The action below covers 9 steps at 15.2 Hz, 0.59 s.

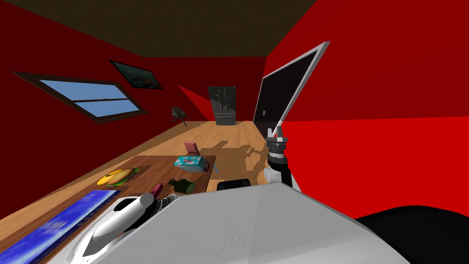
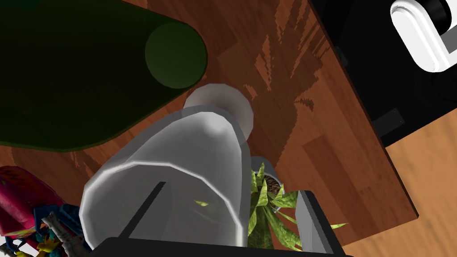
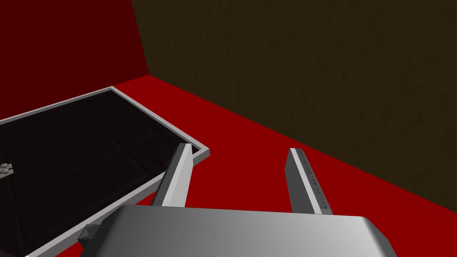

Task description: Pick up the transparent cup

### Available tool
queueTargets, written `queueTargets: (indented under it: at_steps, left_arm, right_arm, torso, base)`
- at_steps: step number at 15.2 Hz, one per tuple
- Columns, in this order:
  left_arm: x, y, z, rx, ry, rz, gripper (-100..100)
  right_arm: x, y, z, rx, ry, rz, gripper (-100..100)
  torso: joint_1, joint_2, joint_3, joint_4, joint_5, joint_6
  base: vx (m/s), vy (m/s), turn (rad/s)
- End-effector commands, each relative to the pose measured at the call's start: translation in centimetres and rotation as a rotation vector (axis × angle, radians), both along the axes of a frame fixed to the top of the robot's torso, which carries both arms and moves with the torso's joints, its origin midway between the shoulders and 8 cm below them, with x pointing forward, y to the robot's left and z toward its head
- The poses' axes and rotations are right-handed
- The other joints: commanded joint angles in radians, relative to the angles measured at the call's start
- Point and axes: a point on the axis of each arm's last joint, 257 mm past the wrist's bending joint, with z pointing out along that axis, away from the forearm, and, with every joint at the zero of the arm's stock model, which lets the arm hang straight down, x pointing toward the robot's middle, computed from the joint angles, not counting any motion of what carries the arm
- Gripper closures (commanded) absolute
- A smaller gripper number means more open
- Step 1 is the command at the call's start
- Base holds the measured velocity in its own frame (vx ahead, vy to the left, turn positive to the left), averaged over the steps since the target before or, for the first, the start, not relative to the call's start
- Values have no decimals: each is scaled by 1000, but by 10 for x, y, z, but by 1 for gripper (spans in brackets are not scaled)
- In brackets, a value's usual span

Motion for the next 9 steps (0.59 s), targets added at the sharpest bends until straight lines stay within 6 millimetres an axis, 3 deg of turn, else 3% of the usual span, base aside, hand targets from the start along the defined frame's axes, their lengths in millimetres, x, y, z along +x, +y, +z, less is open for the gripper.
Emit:
queueTargets:
  at_steps: [1, 9]
  left_arm:
    - [0, 0, 0, 0, 0, 0, 100]
    - [-5, 3, 14, -1, 1, 4, 100]
  right_arm:
    - [0, 0, 0, 0, 0, 0, 0]
    - [0, 0, 0, 0, 0, 0, 0]
  torso:
    - [0, 0, 0, 0, 0, 0]
    - [0, -1, 0, 1, -2, 1]
  base:
    - [0, 0, 0]
    - [5, -4, -8]
